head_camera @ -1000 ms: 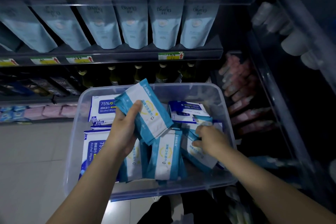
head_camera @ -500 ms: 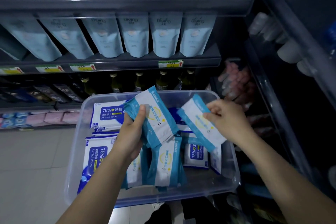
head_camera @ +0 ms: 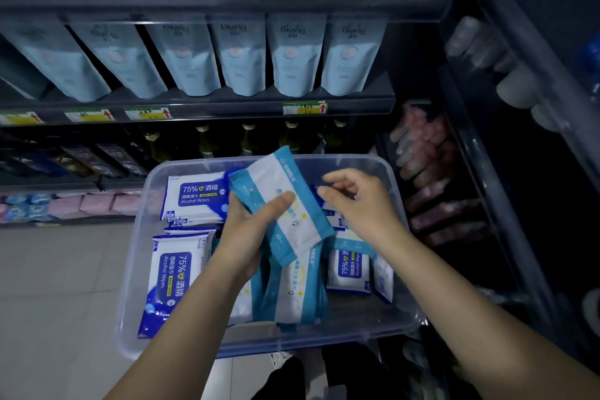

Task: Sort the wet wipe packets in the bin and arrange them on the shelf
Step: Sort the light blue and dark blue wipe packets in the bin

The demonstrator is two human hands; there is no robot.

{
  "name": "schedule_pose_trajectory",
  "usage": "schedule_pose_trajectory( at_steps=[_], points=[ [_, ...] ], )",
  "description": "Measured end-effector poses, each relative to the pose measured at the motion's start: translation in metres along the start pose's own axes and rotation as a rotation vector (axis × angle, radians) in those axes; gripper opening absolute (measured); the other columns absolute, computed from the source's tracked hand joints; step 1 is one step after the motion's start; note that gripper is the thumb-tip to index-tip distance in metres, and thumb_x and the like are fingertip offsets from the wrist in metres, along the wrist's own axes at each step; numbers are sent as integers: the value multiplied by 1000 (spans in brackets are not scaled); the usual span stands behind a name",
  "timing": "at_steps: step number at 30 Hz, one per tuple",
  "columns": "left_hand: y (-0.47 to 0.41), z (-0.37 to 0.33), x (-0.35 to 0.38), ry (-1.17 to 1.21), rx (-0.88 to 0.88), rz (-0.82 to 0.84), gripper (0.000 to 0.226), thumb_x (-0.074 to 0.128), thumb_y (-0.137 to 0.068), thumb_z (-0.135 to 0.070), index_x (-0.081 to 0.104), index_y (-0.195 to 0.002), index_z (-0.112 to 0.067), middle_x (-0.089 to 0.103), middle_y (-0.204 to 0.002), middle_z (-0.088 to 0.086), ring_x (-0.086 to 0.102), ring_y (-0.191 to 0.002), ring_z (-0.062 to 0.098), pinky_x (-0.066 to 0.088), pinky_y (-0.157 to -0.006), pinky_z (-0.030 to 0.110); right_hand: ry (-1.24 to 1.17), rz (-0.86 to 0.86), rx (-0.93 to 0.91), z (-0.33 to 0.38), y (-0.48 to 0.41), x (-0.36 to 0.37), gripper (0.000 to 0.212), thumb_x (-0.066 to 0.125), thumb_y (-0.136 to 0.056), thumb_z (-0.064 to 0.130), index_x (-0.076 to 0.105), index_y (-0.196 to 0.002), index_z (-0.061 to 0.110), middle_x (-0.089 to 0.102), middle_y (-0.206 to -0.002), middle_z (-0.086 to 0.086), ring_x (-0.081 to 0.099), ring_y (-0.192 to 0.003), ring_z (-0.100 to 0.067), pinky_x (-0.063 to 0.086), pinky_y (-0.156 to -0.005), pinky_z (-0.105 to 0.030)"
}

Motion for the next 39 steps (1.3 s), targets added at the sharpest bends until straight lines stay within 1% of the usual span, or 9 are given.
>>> schedule_pose_trajectory(
  at_steps=[5, 11, 17, 22, 25, 28, 30, 34, 39],
  points=[
    [-7, -2, -25, 10, 5, -101, 56, 71, -78, -15, 45, -128, -14, 67, -116, 8, 68, -98, 23, 57, -77, 39, 406, 143, 118, -57, 0, -10, 27, 69, -83, 14, 64, -109, 9, 62, -114, -5, 58, -101, -16, 41, -84, -21],
    [-9, 1, -39, -29, 0, -119, 54, 70, -81, -16, 44, -129, -16, 66, -116, 6, 67, -102, 24, 56, -81, 42, 609, 183, 42, -77, 8, -1, 28, 72, -80, 13, 65, -107, 15, 52, -119, -1, 59, -96, -18, 46, -85, -25],
    [-9, 0, -47, -22, -8, -120, 67, 73, -72, -24, 43, -131, -20, 65, -119, 6, 67, -101, 23, 57, -76, 40, 976, 334, 27, -87, 8, 20, 53, 72, -78, 23, 51, -126, 14, 46, -127, -6, 45, -117, -25, 45, -93, -36],
    [-9, 0, -51, -26, -11, -117, 62, 71, -74, -23, 44, -130, -21, 66, -117, 5, 68, -100, 22, 56, -76, 38, 991, 322, 73, -98, 6, 28, 58, 72, -75, 11, 41, -125, 14, 45, -127, -7, 47, -117, -25, 41, -97, -37],
    [-9, 2, -51, -16, -12, -119, 57, 69, -79, -18, 44, -130, -21, 66, -116, 4, 68, -100, 21, 57, -75, 37, 991, 311, 60, -101, 4, 30, 48, 61, -80, 0, 43, -122, 13, 47, -126, -8, 51, -114, -27, 40, -95, -39],
    [-10, 5, -53, -13, -20, -124, 61, 71, -76, -20, 44, -130, -21, 66, -117, 4, 68, -100, 21, 57, -76, 38, 861, 272, 107, -92, 2, 22, 27, 55, -88, 9, 52, -114, 11, 57, -119, -9, 58, -104, -29, 44, -86, -34],
    [-10, 6, -53, -8, -22, -125, 64, 72, -73, -21, 44, -131, -20, 66, -118, 5, 68, -101, 22, 56, -78, 39, 733, 222, 156, -83, 2, 13, 25, 56, -90, 17, 58, -114, 13, 64, -111, -9, 62, -97, -28, 46, -76, -29],
    [-11, 4, -49, 13, -14, -123, 59, 70, -78, -18, 43, -130, -20, 66, -117, 4, 68, -101, 21, 56, -78, 39, 583, 93, 126, -60, -2, -3, 15, 53, -91, 18, 64, -97, 12, 67, -85, -9, 57, -66, -21, 41, -53, -27],
    [-10, -1, -38, 29, 10, -128, 59, 70, -71, -31, 45, -123, -23, 66, -117, 3, 68, -100, 19, 55, -78, 39, 297, -147, -44, 0, 4, -24, 10, 55, -90, 16, 64, -88, 14, 62, -71, -1, 54, -58, -15, 41, -53, -30]
  ],
)
Point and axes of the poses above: each hand's wrist, its own y-axis away from the middle knuckle, its own x-axis out of the palm, z = x × y, the point moved 4 cm from there along -y, towards the middle knuckle
